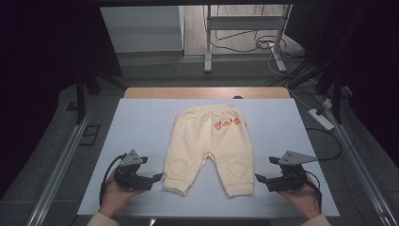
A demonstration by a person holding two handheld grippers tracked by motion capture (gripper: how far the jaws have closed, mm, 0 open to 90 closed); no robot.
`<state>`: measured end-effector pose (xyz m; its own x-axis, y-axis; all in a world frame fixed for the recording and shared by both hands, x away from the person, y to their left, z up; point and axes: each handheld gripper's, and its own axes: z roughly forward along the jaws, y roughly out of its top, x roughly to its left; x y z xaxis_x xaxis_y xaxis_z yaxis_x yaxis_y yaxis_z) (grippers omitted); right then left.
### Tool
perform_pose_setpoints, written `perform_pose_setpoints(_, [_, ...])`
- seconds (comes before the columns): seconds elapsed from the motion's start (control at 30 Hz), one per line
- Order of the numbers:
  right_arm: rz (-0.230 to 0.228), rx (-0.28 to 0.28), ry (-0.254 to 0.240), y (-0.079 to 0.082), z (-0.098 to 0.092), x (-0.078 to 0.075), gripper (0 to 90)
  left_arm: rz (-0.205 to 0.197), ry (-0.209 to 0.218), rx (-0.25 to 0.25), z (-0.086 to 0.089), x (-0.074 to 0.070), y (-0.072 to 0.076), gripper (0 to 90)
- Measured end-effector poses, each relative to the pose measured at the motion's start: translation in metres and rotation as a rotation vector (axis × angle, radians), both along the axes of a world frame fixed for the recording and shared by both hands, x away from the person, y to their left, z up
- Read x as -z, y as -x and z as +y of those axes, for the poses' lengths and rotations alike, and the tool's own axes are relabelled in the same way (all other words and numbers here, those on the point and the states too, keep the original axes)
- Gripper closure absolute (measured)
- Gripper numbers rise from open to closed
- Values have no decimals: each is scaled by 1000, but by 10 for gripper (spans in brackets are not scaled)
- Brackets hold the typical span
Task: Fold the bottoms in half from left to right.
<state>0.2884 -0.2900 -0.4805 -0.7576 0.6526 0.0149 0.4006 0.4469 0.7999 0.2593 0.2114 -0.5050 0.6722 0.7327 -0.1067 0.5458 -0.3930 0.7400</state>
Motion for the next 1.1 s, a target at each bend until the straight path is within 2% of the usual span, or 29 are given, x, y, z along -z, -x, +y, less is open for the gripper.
perform_pose_setpoints(0.63, [-3,-3,7,0,2,0,144,3,3,3,-1,0,1,108])
perform_pose_setpoints(1.1, [13,-22,10,-2,6,1,149,5,4,-2,0,1,2,109])
